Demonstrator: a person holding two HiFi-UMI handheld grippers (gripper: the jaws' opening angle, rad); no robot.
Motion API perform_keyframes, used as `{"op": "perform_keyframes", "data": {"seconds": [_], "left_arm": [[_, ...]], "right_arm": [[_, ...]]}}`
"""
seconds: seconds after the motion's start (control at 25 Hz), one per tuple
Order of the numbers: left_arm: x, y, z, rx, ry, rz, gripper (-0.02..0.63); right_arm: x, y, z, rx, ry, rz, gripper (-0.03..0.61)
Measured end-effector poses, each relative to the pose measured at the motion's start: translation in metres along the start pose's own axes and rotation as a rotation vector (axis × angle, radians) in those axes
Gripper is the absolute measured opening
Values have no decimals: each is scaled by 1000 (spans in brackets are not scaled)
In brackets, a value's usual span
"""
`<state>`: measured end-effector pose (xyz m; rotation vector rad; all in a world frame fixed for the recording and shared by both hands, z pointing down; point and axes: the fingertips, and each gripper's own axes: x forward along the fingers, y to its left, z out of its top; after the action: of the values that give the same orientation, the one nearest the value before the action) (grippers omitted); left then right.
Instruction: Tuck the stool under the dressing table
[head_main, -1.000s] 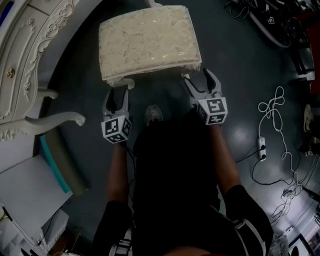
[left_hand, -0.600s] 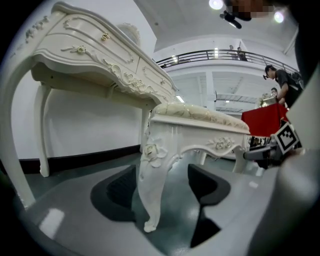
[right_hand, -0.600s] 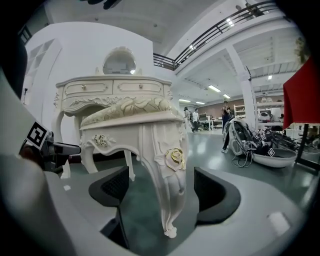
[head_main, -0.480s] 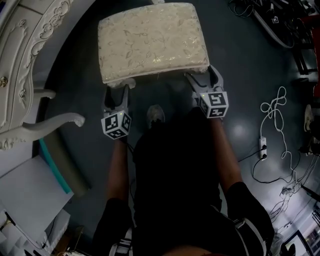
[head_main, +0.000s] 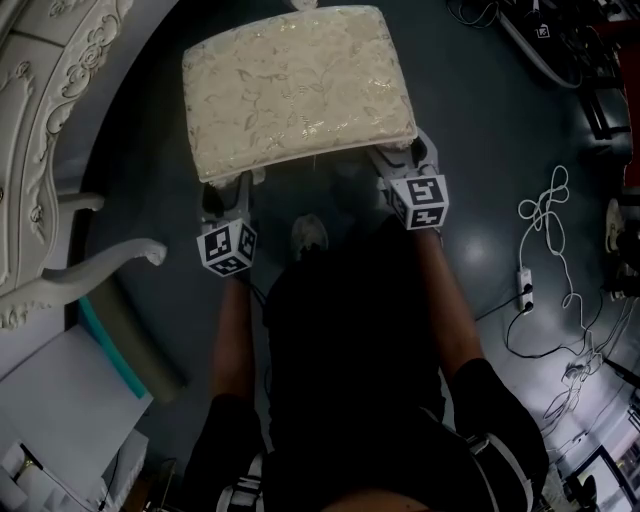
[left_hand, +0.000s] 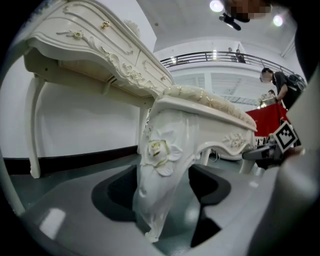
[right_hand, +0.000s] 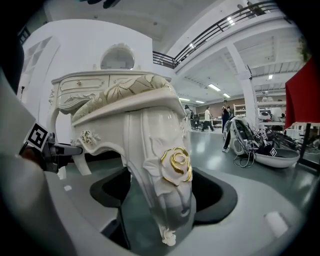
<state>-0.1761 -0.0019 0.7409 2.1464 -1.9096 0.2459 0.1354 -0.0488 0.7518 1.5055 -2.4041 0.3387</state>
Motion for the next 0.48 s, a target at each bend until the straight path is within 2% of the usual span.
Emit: {"op": "perform_keyframes", "data": {"seconds": [0.32,0.48], "left_arm": [[20,-5,5,69,-19,-39,327],[29,-8,4,114,1,-71,328]], "right_arm": [[13,1,4,-9,-3,17,347],[19,1,2,-14,-10,40,347]]}}
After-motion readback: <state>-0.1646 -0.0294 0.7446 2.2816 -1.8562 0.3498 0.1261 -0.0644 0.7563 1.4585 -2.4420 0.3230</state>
